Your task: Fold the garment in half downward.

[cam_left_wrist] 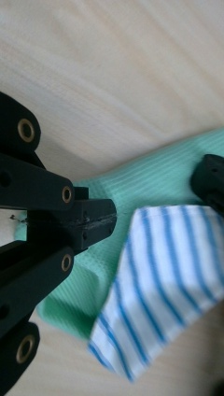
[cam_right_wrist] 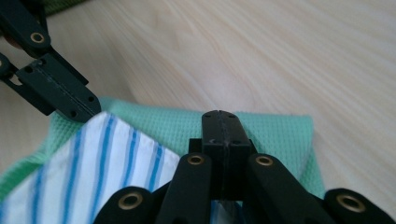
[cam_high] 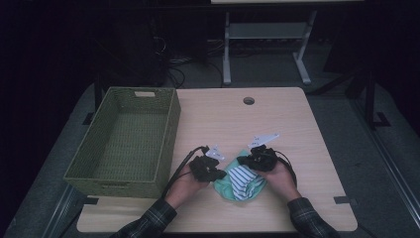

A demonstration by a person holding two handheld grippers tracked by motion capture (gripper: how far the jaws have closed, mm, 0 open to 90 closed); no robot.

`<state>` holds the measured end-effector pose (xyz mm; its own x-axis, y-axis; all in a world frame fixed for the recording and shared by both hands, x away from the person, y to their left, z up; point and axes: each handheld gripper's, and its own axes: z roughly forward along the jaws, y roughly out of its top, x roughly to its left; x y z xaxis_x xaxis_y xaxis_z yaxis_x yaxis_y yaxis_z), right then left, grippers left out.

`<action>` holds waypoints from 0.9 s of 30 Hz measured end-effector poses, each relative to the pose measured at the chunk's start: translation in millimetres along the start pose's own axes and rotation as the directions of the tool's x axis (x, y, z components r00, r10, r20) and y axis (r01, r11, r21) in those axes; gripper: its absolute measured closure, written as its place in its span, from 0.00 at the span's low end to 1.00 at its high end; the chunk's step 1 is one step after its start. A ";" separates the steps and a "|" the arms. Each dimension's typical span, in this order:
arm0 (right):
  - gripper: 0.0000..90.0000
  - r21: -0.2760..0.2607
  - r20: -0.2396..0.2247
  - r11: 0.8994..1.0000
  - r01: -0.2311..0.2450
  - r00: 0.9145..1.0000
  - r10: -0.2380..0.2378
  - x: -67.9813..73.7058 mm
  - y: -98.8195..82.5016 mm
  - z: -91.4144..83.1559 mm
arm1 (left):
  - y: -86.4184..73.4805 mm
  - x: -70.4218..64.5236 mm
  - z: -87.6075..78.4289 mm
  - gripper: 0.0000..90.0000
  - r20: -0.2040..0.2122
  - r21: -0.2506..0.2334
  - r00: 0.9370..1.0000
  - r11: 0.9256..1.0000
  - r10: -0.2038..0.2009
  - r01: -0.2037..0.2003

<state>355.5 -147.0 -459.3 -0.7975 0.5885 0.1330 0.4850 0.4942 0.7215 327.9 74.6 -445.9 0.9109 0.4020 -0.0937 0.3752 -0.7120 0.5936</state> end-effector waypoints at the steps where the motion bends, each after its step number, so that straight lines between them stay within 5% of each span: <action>1: 1.00 0.015 0.005 1.000 0.003 1.000 -0.003 -0.8 -1.9 3.2 | -0.2 0.4 1.3 1.00 -0.006 0.016 1.000 1.000 0.015 -0.015; 8: 1.00 0.034 0.012 0.999 0.002 1.000 -0.003 -0.8 -5.3 7.1 | -0.2 -2.0 3.5 1.00 -0.031 0.022 0.999 0.999 0.030 -0.029; 14: 1.00 -0.054 0.047 0.998 -0.012 0.999 0.014 -9.1 -6.1 -19.8 | 0.0 -6.7 -13.9 0.98 -0.010 -0.042 1.000 0.999 0.009 -0.009; 18: 1.00 -0.047 0.076 0.998 -0.037 0.996 0.040 -22.5 -14.9 -26.7 | -6.1 -19.5 -20.1 0.99 0.016 -0.042 1.000 0.999 0.022 -0.021; 27: 1.00 0.009 0.105 0.999 -0.040 0.994 0.038 -32.5 -17.8 -14.3 | -18.4 -31.7 -1.4 0.99 0.031 0.042 0.999 0.999 0.028 -0.029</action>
<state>367.7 -184.1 -466.7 -0.7364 0.6707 0.0888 0.5193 0.4762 0.7096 291.9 75.8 -452.7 0.9258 0.3642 -0.1015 0.3555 -0.7469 0.5620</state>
